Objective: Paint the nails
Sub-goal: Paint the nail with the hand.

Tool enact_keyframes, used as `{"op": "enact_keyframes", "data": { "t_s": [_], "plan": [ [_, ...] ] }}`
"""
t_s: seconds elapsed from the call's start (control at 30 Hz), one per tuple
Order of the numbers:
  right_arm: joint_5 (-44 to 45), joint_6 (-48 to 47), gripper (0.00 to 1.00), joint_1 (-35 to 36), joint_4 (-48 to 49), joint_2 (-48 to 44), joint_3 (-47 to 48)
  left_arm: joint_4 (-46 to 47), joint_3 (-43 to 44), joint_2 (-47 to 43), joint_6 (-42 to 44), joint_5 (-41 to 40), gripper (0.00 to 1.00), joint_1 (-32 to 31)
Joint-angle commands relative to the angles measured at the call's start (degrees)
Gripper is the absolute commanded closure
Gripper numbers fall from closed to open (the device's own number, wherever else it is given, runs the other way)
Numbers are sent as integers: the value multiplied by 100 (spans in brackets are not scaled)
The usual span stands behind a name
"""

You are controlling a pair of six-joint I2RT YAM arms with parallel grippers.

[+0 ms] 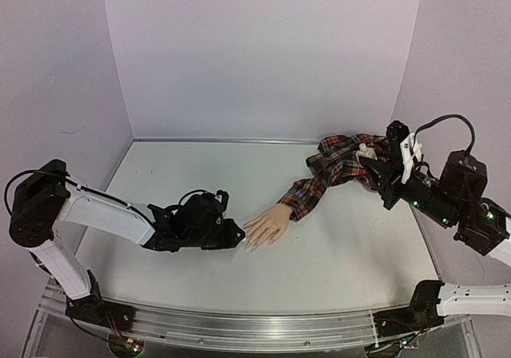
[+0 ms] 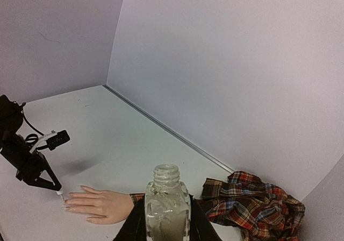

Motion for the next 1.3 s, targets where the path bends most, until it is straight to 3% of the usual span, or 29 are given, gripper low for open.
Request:
{"op": "enact_keyframes", "data": {
  "t_s": [0.0, 1.27],
  "plan": [
    [-83, -30, 100, 19, 90, -29, 65, -39, 262, 73, 76, -22, 100, 53],
    [-170, -4, 100, 19, 89, 23, 57, -54, 204, 71, 48, -58, 100, 110]
  ]
}}
